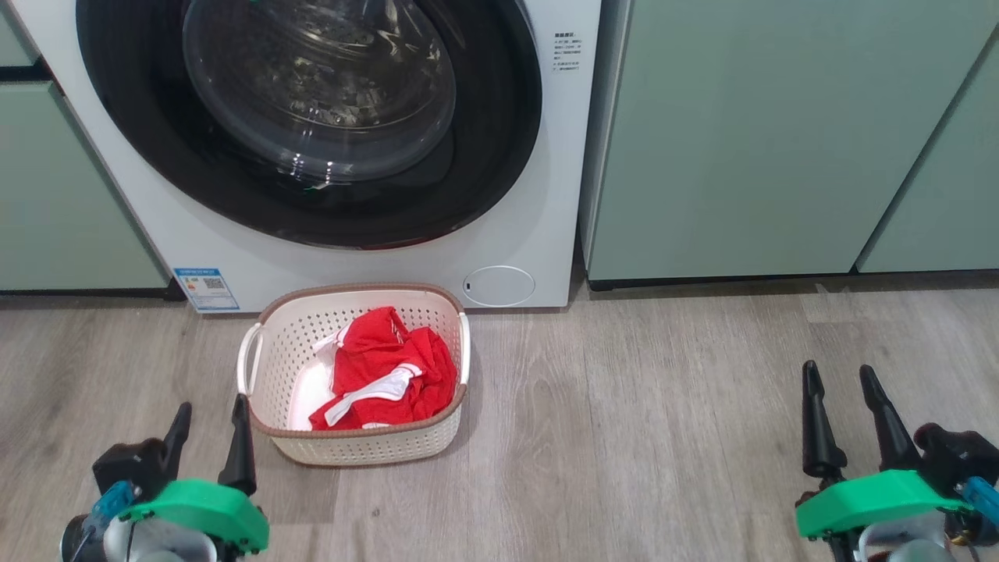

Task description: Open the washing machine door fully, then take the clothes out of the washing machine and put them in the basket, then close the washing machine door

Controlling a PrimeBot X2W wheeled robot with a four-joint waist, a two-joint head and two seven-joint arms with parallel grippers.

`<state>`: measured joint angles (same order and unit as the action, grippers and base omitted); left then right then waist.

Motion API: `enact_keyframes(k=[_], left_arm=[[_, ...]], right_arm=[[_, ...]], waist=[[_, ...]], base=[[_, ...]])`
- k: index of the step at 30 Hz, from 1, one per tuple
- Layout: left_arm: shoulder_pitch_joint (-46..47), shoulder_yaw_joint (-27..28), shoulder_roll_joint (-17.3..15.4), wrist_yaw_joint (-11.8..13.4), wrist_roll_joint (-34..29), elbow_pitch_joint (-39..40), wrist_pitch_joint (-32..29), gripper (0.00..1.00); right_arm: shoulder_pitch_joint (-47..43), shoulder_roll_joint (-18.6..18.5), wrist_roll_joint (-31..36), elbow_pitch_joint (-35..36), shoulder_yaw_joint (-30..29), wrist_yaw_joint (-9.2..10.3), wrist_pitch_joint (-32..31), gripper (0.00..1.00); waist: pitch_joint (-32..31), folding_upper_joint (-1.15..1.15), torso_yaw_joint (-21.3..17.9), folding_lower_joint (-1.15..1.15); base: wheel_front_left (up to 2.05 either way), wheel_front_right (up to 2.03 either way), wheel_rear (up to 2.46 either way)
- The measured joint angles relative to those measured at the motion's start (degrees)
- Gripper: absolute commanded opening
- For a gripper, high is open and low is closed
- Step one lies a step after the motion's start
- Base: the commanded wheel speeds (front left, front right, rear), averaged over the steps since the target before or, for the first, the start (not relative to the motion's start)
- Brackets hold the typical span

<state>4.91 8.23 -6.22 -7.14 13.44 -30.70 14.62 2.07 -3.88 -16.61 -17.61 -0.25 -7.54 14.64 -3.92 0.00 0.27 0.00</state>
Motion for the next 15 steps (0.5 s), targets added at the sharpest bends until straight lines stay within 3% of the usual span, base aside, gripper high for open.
enact_keyframes(k=[4, 5, 15], left_arm=[[0.0, -0.22, 0.0, 0.0, 0.29, -0.1, 0.0, 1.0], [-0.05, -0.33, 0.07, 0.04, 0.43, -0.32, 0.0, 0.0], [-6.2, -0.37, 2.19, 0.07, 2.59, -5.6, -1.02, 0.0]], right_arm=[[0.01, 0.0, 0.0, -0.01, 0.03, 0.0, 0.0, 1.0], [-0.02, 0.01, -0.01, -0.22, 0.03, 0.0, 0.0, 0.0], [-3.79, 0.15, -2.09, -6.47, -0.04, 0.0, -0.59, 0.0]], waist=[[0.02, 0.0, 0.09, 0.0], [0.03, 0.0, 0.12, 0.0], [0.19, 0.0, 0.13, 0.0]], base=[[0.0, 0.0, 0.0], [0.0, 0.0, 0.0], [0.0, 0.0, 0.0]])
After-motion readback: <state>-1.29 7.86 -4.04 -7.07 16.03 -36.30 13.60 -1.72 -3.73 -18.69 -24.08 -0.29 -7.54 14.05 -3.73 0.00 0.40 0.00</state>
